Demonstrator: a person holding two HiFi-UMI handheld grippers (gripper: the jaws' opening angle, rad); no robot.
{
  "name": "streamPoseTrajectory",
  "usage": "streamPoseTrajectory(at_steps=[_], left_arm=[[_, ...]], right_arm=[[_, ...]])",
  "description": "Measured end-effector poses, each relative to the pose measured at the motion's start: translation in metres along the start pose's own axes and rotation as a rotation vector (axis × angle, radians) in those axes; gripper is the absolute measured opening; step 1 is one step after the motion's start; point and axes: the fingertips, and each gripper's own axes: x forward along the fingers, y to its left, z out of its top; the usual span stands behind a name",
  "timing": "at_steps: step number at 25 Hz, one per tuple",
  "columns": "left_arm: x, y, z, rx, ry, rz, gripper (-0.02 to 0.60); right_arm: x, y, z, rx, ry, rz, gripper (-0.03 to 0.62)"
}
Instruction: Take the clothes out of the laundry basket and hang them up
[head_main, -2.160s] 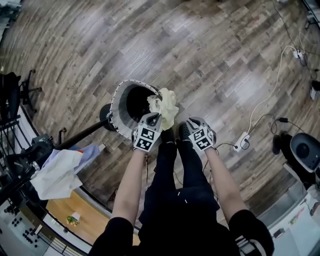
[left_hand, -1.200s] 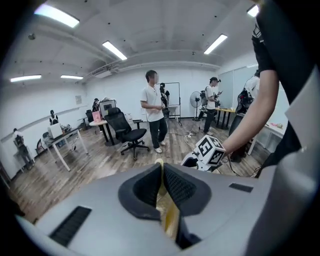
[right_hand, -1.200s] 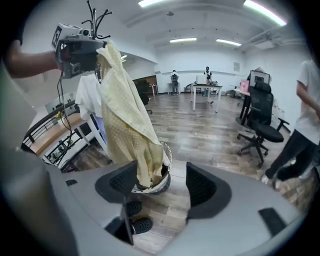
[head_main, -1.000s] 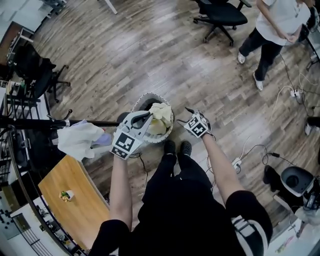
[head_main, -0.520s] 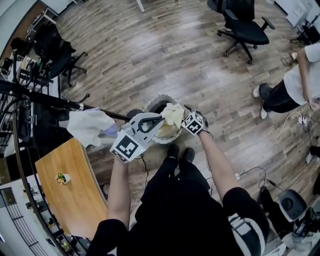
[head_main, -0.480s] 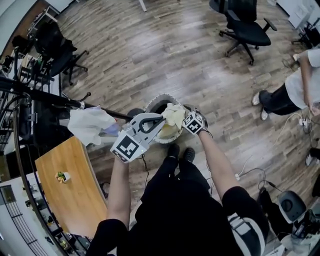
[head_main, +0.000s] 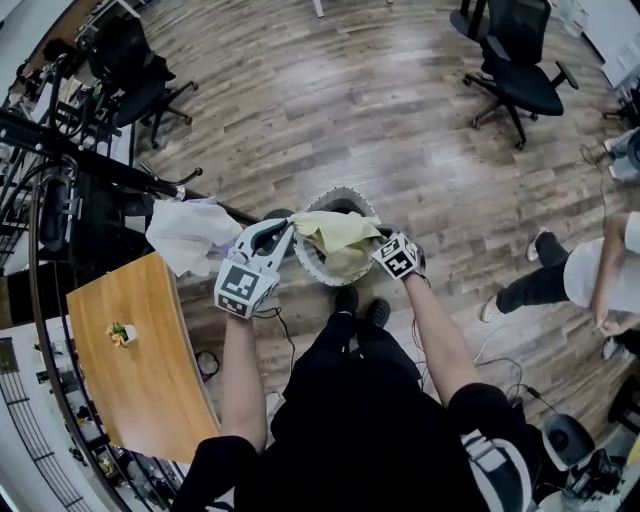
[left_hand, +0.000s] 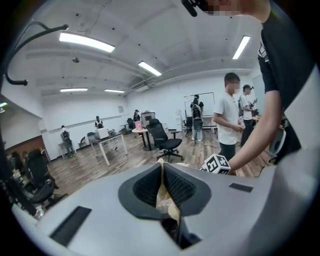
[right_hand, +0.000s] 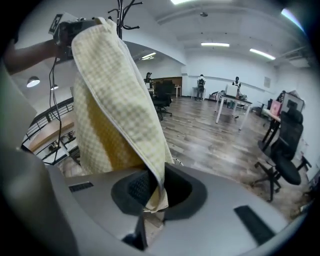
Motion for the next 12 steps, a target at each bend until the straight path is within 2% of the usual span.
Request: streamPoseTrajectory(at_steps=[4,7,12], left_arm=[[-0.007,0.024,-0.015,-0.063,-0.008,0.094,0.034],[-0.007,0.035,-0.015,-0.082,-0.025,0.119,0.035],[-0.007,0.066,-0.03,-0.112,-0.028,0.166,0.035]], right_arm=[[-0.01,-0.011,0.014,-0.065,-0.014,-0.035,0.037],[-0.016,-0.015,0.023,-0.081,-0.008,-0.052,0.038],[-0.015,-0.011,0.036,-0.121,0.027,-0.016,0.029]])
